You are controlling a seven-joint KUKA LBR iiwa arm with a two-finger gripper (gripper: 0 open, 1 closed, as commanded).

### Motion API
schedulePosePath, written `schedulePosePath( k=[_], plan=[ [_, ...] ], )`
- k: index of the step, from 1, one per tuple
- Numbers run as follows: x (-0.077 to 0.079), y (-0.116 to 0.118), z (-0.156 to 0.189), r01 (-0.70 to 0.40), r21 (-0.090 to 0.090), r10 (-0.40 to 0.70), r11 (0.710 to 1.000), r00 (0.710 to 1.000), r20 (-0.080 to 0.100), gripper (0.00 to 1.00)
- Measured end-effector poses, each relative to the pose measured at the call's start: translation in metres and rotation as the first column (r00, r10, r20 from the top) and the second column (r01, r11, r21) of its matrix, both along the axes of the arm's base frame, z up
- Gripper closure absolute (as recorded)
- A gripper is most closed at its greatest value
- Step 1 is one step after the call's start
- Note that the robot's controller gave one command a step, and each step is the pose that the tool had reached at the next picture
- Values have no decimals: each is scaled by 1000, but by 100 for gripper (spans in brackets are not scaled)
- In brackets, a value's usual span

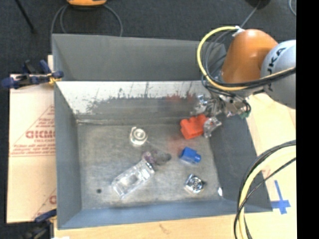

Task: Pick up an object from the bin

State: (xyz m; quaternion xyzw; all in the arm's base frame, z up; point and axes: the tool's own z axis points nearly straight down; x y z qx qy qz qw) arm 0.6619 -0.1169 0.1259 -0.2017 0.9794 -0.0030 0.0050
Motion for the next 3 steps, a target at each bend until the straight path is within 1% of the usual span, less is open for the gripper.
schedulePosePath(
  k=[1, 2, 3],
  plan=[
    [2, -2, 49, 4, 0, -4, 1000, 1000, 0, 100],
    [4, -2, 51, 8, 2, -8, 1000, 1000, -3, 100],
    [6, -3, 76, 11, 2, -11, 1000, 1000, -1, 100]
  ],
)
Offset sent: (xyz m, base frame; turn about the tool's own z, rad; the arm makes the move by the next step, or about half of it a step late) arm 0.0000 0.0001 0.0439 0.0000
